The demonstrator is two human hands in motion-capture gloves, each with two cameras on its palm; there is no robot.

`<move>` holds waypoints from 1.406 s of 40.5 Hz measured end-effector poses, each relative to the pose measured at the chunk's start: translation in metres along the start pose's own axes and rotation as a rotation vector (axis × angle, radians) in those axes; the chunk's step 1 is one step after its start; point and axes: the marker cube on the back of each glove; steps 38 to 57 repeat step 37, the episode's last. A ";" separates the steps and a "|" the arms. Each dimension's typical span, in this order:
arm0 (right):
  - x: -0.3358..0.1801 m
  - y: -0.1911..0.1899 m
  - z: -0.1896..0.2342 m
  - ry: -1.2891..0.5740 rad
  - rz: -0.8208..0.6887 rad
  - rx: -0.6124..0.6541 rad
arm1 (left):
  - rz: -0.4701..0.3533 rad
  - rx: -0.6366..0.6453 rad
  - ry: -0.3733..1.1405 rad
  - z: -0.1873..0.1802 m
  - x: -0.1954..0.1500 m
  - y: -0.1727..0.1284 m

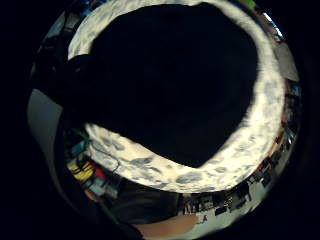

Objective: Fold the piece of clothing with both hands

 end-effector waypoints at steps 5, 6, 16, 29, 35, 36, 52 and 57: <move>0.001 -0.003 -0.005 -0.107 0.079 0.016 | -0.025 -0.002 0.007 0.002 -0.013 0.002; 0.001 -0.003 -0.010 -0.129 0.078 0.028 | -0.030 -0.002 -0.002 0.003 -0.015 0.001; 0.016 0.023 -0.100 -0.070 0.213 0.265 | -0.055 -0.051 -0.073 0.008 -0.016 0.004; 0.023 0.016 -0.111 -0.042 0.029 0.255 | -0.037 -0.037 -0.132 -0.014 0.011 -0.002; 0.015 0.011 -0.109 -0.012 -0.049 0.301 | -0.031 -0.042 -0.129 -0.012 0.019 -0.007; 0.016 0.010 -0.109 0.005 -0.048 0.310 | -0.025 -0.044 -0.126 -0.010 0.020 -0.009; 0.016 0.010 -0.108 0.019 -0.041 0.308 | -0.019 -0.047 -0.123 -0.008 0.021 -0.010; 0.016 0.010 -0.108 0.019 -0.041 0.308 | -0.019 -0.047 -0.123 -0.008 0.021 -0.010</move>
